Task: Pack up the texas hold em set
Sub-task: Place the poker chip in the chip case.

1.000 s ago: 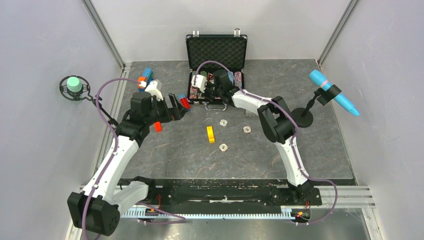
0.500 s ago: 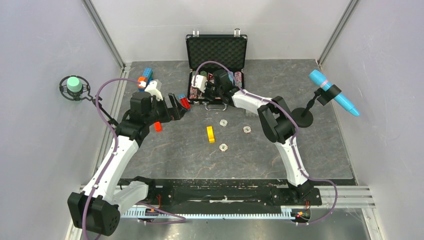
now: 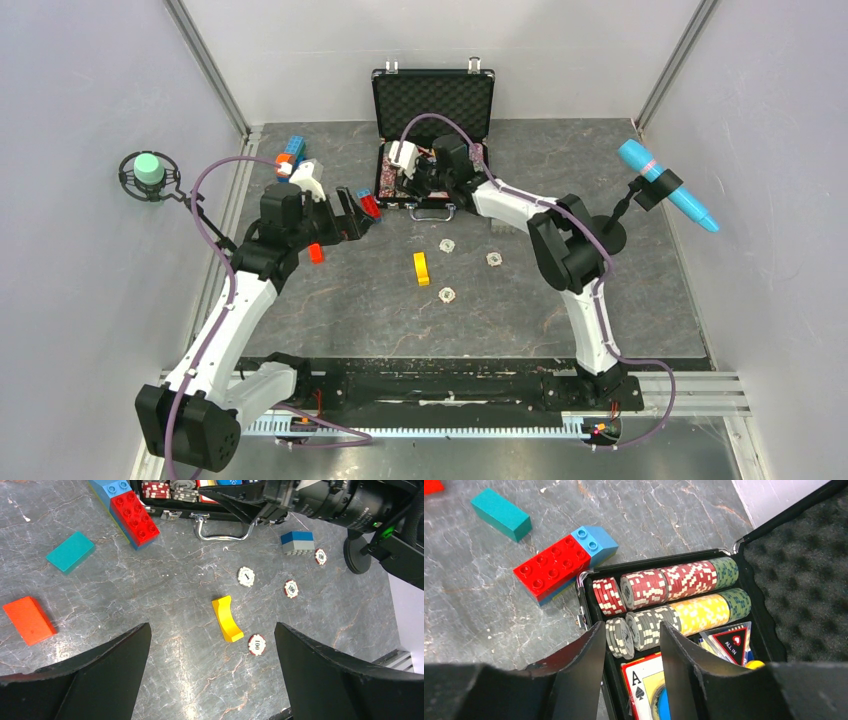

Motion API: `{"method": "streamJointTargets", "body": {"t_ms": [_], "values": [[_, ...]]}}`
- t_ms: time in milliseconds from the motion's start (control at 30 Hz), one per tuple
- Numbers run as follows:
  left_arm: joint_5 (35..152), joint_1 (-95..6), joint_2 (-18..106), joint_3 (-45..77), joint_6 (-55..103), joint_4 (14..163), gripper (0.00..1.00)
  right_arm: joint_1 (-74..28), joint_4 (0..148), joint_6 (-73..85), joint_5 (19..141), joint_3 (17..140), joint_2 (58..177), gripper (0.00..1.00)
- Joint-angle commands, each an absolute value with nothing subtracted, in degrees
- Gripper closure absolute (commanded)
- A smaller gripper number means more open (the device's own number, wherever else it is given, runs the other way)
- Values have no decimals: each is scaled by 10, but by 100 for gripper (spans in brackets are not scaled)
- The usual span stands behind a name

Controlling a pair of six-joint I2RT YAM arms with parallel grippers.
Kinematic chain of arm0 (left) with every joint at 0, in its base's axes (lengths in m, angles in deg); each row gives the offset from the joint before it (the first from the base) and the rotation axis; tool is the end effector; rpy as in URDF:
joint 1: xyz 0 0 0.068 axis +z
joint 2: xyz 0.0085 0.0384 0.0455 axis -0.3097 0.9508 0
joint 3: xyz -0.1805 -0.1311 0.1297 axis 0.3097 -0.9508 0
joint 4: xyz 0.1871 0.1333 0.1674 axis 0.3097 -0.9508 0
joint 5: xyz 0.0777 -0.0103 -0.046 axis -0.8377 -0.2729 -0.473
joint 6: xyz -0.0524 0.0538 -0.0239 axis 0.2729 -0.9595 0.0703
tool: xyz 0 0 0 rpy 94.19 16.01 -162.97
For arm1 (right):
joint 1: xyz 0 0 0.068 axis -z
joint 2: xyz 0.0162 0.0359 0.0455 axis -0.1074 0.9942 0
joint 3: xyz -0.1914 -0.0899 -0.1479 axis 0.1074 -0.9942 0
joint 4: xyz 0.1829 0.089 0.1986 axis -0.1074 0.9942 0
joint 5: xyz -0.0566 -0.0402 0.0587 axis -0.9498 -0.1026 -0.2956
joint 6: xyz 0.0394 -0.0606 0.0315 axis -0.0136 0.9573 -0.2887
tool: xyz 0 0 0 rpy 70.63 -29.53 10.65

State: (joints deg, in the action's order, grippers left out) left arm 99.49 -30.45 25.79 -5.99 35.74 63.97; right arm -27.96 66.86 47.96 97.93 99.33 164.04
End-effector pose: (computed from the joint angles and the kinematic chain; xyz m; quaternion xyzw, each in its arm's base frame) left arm 0.2711 -0.0764 0.2806 -0.0215 0.8596 -0.2545 0.4425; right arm 0.4438 0.3360 0.1667 -0.5633 0.6074 0.1817 0.5299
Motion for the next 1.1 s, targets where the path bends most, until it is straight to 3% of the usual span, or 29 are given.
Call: {"method": "streamJointTargets", "body": {"t_ms": [0,133,300,500,1067], "values": [[1008,-300,252,-61,339,661,0,-264,571,384,993,951,1587,54],[1008,-299,252,-61,339,661,0,-239,461,194,988,897,1569,67],[1009,-299,253,-62,340,661,0,-209,273,-39,1093,811,1560,100],[1009,-298,254,-62,339,661,0,-207,238,-156,1106,785,1572,100],[1015,-297,259,-62,343,664,0,-225,276,-349,1067,867,1677,100]]}}
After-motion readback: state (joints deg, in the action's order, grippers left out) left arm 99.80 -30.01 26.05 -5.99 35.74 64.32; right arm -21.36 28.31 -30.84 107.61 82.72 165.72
